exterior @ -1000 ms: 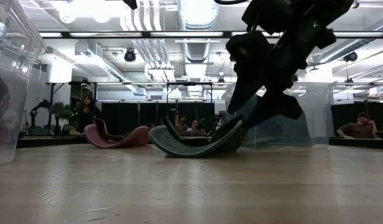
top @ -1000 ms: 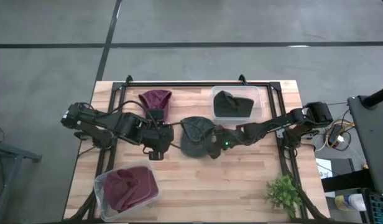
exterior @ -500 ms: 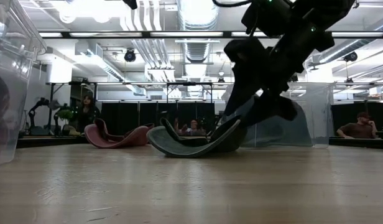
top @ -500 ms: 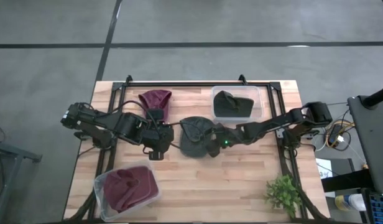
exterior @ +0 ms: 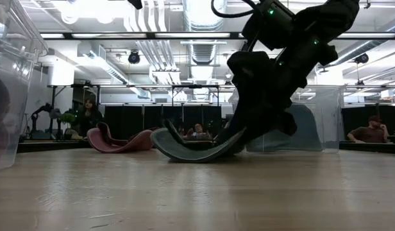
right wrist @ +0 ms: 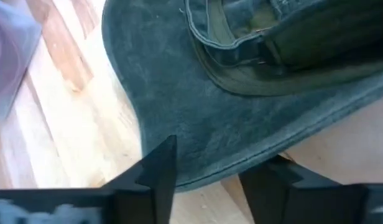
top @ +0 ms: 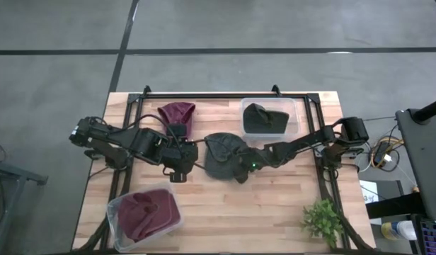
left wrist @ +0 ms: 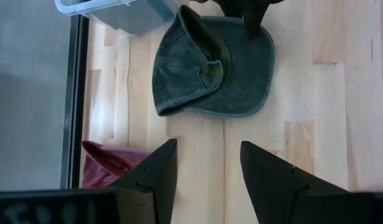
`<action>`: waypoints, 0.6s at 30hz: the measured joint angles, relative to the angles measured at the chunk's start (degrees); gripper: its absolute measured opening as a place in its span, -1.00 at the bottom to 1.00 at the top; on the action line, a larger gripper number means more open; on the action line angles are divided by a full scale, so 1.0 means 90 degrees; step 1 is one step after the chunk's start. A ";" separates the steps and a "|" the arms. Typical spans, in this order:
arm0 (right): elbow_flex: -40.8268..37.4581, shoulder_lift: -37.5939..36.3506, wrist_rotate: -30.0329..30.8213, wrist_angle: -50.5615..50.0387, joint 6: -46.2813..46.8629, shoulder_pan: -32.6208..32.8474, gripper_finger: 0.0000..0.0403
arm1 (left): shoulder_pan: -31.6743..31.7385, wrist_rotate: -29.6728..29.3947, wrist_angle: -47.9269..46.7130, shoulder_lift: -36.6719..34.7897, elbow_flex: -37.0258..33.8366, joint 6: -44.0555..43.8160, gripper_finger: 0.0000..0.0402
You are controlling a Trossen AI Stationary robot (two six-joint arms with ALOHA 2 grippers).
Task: Pick & Place hat
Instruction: Put the gray cap into the top transparent bin
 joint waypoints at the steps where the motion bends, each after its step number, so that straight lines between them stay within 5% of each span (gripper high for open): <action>1: 0.0000 -0.0018 -0.0060 -0.0002 -0.0126 -0.0005 -0.35 | 0.0002 0.0000 0.0000 0.0000 0.0000 0.0000 -0.17; 7: 0.0004 -0.0098 -0.0378 0.0077 -0.0751 -0.0002 -0.89 | 0.0005 0.0000 0.0047 0.0000 0.0000 0.0000 -0.17; 13: 0.0199 -0.0324 -0.0917 -0.0500 -0.1205 -0.0020 -0.94 | 0.0005 -0.0001 0.0049 0.0000 0.0000 -0.0014 -0.17; 18: 0.1127 -0.0596 -0.0817 -0.2684 -0.2170 -0.0036 -0.95 | 0.0005 -0.0001 0.0081 0.0000 0.0000 -0.0015 -0.17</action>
